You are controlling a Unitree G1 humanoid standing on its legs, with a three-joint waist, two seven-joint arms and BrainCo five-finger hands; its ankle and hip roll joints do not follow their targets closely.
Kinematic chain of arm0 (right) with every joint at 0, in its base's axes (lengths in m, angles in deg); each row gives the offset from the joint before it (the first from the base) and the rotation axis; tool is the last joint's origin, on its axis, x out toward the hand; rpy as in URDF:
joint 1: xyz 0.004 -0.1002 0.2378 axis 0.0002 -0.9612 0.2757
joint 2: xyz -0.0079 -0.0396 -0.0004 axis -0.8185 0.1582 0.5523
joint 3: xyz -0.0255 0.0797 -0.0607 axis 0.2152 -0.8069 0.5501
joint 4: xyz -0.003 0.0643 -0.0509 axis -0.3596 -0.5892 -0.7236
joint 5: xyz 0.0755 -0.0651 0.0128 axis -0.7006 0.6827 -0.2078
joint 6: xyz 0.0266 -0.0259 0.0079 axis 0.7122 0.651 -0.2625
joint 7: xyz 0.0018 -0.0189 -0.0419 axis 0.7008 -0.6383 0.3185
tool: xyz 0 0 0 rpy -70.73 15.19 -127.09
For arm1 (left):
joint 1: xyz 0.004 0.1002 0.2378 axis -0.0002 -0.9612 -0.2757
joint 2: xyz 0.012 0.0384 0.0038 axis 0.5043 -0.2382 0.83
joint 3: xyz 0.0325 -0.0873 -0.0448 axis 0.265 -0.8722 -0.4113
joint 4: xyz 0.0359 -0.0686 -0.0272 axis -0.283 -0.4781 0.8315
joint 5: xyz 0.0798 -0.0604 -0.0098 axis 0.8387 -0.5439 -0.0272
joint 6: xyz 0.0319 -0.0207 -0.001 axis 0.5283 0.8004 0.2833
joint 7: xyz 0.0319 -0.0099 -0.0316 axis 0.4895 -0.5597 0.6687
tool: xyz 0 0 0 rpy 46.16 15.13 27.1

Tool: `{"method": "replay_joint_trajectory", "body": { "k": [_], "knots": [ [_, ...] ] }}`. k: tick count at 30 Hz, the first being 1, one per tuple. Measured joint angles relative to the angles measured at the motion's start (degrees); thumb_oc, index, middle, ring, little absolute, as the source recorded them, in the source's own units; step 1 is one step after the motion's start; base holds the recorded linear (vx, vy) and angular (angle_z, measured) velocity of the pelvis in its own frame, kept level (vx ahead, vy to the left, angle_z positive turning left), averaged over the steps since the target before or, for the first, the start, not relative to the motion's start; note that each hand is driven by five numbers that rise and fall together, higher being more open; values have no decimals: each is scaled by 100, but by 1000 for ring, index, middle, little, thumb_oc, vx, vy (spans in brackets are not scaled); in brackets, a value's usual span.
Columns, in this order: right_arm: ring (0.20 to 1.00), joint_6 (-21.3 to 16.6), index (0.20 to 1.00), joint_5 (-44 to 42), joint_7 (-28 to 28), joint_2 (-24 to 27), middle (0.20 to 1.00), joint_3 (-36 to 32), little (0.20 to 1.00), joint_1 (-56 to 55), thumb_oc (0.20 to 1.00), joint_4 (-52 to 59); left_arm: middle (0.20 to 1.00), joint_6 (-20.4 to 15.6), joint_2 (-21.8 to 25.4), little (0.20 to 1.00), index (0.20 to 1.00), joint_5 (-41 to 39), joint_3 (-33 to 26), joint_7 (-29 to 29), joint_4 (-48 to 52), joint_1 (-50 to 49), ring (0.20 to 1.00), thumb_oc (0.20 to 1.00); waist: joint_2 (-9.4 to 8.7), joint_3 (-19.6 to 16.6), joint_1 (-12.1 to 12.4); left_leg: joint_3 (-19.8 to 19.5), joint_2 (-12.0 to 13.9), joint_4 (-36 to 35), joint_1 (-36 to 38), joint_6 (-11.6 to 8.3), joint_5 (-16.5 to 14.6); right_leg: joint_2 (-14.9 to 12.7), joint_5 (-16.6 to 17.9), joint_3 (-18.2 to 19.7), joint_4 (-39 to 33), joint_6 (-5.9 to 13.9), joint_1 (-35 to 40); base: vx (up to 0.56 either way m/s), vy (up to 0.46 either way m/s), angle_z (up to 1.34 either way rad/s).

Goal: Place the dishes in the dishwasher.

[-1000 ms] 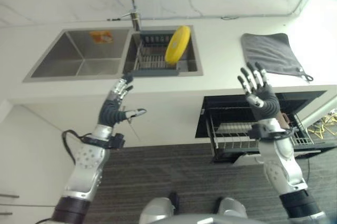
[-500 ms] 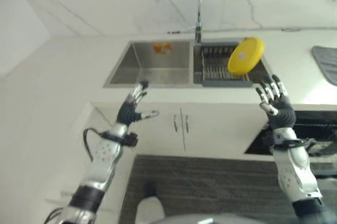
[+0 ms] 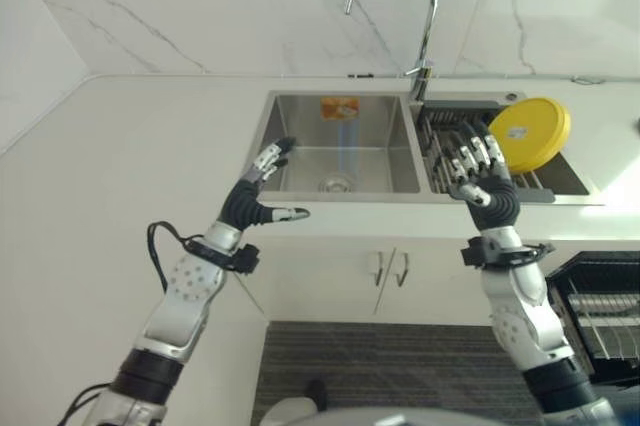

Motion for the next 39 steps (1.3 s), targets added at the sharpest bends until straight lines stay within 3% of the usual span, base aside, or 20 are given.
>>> {"method": "replay_joint_trajectory", "body": {
  "k": [6, 8, 9, 10, 11, 13, 14, 15, 16, 17, 18, 19, 20, 21, 22, 23, 24, 25, 31, 39],
  "knots": [
    [1000, -3, 1000, 4, 3, 16, 1000, -37, 1000, -10, 1000, -10, 1000, 93, -8, 1000, 1000, 218, 2, -6, 7, -12, 1000, 1000, -54, 22, -38, 56, 7, 2, -78, -18, 18, 50, -137, -9, -31, 95, -96, 43, -37, -9],
    [1000, -7, 1000, 3, 8, 48, 1000, -90, 1000, -118, 1000, -13, 1000, 96, -11, 1000, 1000, 267, 3, -5, 6, -11, 1000, 1000, 166, 186, -37, -116, 391, 13, -92, -29, 13, 201, -152, 8, 1405, 98, -882, 40, -326, -2],
    [1000, -15, 1000, 9, 66, 44, 1000, -72, 1000, -69, 1000, -12, 1000, 96, 19, 1000, 1000, 271, 2, 26, -3, -15, 1000, 1000, 38, 223, 67, -85, 467, 271, -280, -103, -25, -105, -272, 1, 1387, -151, -1120, 197, -1045, 1],
    [1000, -35, 1000, 109, 155, 29, 1000, -63, 1000, 63, 1000, -214, 1000, 42, -33, 1000, 1000, 275, -14, 111, -144, -25, 1000, 1000, 61, 255, 155, -105, 608, 444, -386, -327, -151, -556, -200, -3, 1022, 82, -1248, 329, -1374, -6],
    [1000, 93, 1000, 198, 195, -31, 1000, -272, 1000, 236, 1000, -529, 1000, 59, -220, 1000, 1000, 232, -59, 439, -679, -44, 1000, 1000, 316, 352, 135, 87, 1017, 856, -530, -501, -286, -867, 171, 236, 714, 499, -1364, 319, -1238, -8],
    [1000, 245, 1000, 207, 271, 141, 1000, -198, 1000, 224, 1000, -382, 1000, 69, -208, 1000, 1000, 223, -195, 543, -545, -298, 1000, 1000, 355, 422, 96, 36, 1453, 811, -475, -649, -298, -570, -78, 191, 1276, 468, -1434, 167, -519, 5],
    [1000, 268, 1000, 205, 270, 196, 1000, -200, 1000, 195, 1000, -288, 1000, 66, -122, 1000, 1000, 206, -265, 649, -305, -424, 1000, 1000, 153, 381, 136, 99, 1626, 673, -380, -649, -298, -253, -280, 86, 1306, 229, -1333, 142, -465, 32],
    [1000, 268, 1000, 207, 315, 390, 1000, -202, 1000, 222, 1000, -298, 1000, 42, -283, 1000, 1000, 204, -235, 729, -260, -483, 1000, 1000, 241, 345, 73, -69, 1891, 368, -271, -612, -331, 85, -437, -100, 1315, -14, -1245, 123, -489, 26],
    [1000, 276, 1000, 240, 307, 509, 1000, -192, 1000, 219, 1000, -238, 1000, 42, -363, 1000, 1000, 187, -237, 729, -81, -532, 1000, 1000, 277, 335, 78, -60, 2045, 375, -329, 201, -605, 379, -617, -46, 1546, -248, -1434, 84, -387, 79],
    [1000, 346, 1000, 339, 202, 608, 1000, -120, 1000, 45, 1000, -169, 1000, 36, -688, 1000, 1000, 78, -130, 677, -330, -162, 1000, 1000, 219, 329, -64, 672, 1988, 710, -475, 439, 1149, 637, -867, -451, 1642, -769, -1288, 185, -426, 89],
    [1000, 341, 1000, 358, 173, 556, 1000, -94, 1000, -52, 1000, -89, 1000, 3, -728, 1000, 1000, -31, -41, 658, -482, 87, 1000, 1000, 130, 336, -59, 934, 1947, 1252, -739, 92, 1174, 732, -888, -693, 1382, -951, -1109, 209, -252, 103],
    [1000, 354, 1000, 448, 126, 463, 1000, 55, 1000, -129, 1000, 80, 1000, -10, -795, 1000, 1000, -19, -19, 665, -301, 113, 1000, 1000, 99, 331, 47, 771, 1300, 1683, -875, -504, 47, 1023, -581, -781, 574, -1237, -669, 205, -45, 25],
    [1000, 350, 1000, 451, 140, 446, 1000, 56, 1000, -68, 1000, 169, 1000, -14, -803, 1000, 1000, -18, 0, 667, 15, -100, 1000, 1000, 32, 328, 138, -5, 484, 1305, -817, -511, -206, 1062, -256, -637, 55, -1129, -454, 89, 130, -57],
    [1000, 325, 1000, 452, 115, 426, 1000, 47, 1000, 90, 1000, 158, 1000, -59, -731, 1000, 1000, -19, -31, 645, 177, -300, 1000, 1000, 147, 320, 266, -441, 4, 675, -614, -404, -246, 1157, -17, -458, -242, -985, -285, 49, 158, -92],
    [1000, 286, 1000, 451, 58, 308, 1000, 56, 1000, 100, 1000, 177, 1000, -54, -589, 1000, 1000, -18, -111, 617, 49, -339, 1000, 1000, 257, 288, 182, -280, 59, 348, -425, -375, -233, 1310, -7, -467, -379, -990, -70, 24, 145, -78],
    [1000, 247, 1000, 453, 14, 292, 1000, 148, 1000, -81, 1000, 231, 1000, -47, -587, 1000, 1000, -17, -228, 614, -20, -367, 1000, 1000, 216, 256, 92, -45, 312, 420, -371, -377, -239, 1338, -9, -469, -503, -992, 63, 16, 118, -53],
    [1000, 241, 1000, 454, 12, 345, 1000, 162, 1000, -80, 1000, 254, 1000, -48, -561, 1000, 1000, -15, -243, 608, -4, -353, 1000, 1000, 239, 223, -67, -102, 643, 246, -259, -457, -148, 1327, -8, -378, -622, -992, 55, -6, 130, -48],
    [1000, 240, 1000, 454, 15, 358, 1000, 155, 1000, -77, 1000, 258, 1000, -48, -560, 1000, 1000, -15, -243, 607, -4, -350, 1000, 1000, 332, 169, -87, -113, 719, 43, 28, -366, 211, 1336, -35, -289, -651, -939, 141, -23, 89, -34],
    [1000, 231, 1000, 462, 51, 265, 1000, 163, 1000, 66, 1000, 309, 1000, -43, -459, 1000, 1000, -20, -261, 553, 36, -303, 1000, 1000, 233, 148, -6, -79, 278, 7, 99, -251, -24, 843, 11, -302, -659, -486, 168, -22, 25, 4],
    [1000, 474, 1000, 663, -517, 294, 1000, 141, 1000, 108, 1000, 235, 1000, -11, -412, 1000, 1000, -27, -193, 495, 69, -206, 1000, 1000, 203, -96, -148, 165, 224, 8, 119, -165, -38, 763, 207, -143, -802, -385, 141, -7, -18, -15]
  ]
}}
